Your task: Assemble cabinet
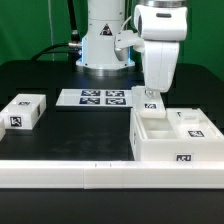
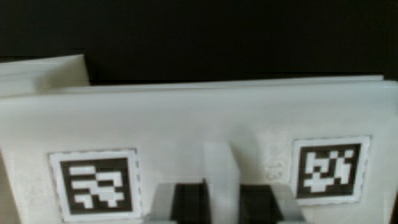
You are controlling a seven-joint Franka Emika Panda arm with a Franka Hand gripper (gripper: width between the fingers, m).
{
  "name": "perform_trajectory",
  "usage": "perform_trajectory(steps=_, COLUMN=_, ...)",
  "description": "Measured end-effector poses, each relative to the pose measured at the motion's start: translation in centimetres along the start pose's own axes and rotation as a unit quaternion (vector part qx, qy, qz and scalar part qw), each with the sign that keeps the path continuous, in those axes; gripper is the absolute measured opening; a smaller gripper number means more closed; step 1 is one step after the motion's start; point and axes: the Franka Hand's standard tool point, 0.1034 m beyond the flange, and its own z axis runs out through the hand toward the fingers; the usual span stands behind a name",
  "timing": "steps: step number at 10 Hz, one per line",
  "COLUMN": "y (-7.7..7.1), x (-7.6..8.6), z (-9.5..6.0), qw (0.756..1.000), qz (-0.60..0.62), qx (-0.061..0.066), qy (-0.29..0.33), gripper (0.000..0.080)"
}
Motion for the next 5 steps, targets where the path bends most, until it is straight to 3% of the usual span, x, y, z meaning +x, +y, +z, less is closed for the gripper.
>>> perform_trajectory(steps=3, y=0.0, x=0.0, z=0.0, qw=1.000, qz=-0.003, qx=0.000, qy=0.000, gripper=0.0069)
perform_trajectory(steps=5, y=1.2, x=-0.3, z=-0.1, qw=1.000, qz=-0.024, qx=-0.003, qy=0.003, gripper=0.0069)
